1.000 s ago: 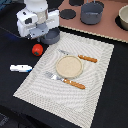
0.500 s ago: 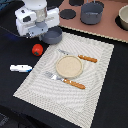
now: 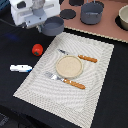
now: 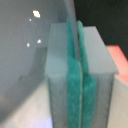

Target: Place the pan onto the stove and place the fish and sausage into the pan.

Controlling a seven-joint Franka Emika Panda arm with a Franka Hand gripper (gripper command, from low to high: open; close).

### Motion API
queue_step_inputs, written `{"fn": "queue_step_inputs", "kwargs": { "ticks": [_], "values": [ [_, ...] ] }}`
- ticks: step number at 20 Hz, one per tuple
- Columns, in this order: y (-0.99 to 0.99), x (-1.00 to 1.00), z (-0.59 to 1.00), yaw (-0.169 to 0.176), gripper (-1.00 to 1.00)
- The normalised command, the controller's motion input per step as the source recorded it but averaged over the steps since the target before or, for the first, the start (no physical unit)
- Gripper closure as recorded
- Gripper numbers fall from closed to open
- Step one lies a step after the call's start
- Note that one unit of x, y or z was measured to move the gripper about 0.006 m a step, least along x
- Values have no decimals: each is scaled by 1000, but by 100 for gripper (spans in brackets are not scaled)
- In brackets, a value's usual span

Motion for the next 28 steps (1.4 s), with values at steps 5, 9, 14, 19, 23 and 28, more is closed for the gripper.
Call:
{"fn": "queue_step_inputs", "kwargs": {
  "ticks": [5,9,14,19,23,28],
  "values": [
    [676,203,298,11,100],
    [785,4,56,37,100],
    [806,47,60,33,100],
    [810,232,0,4,100],
    [765,325,-6,0,100],
    [578,441,-47,0,100]
  ]
}}
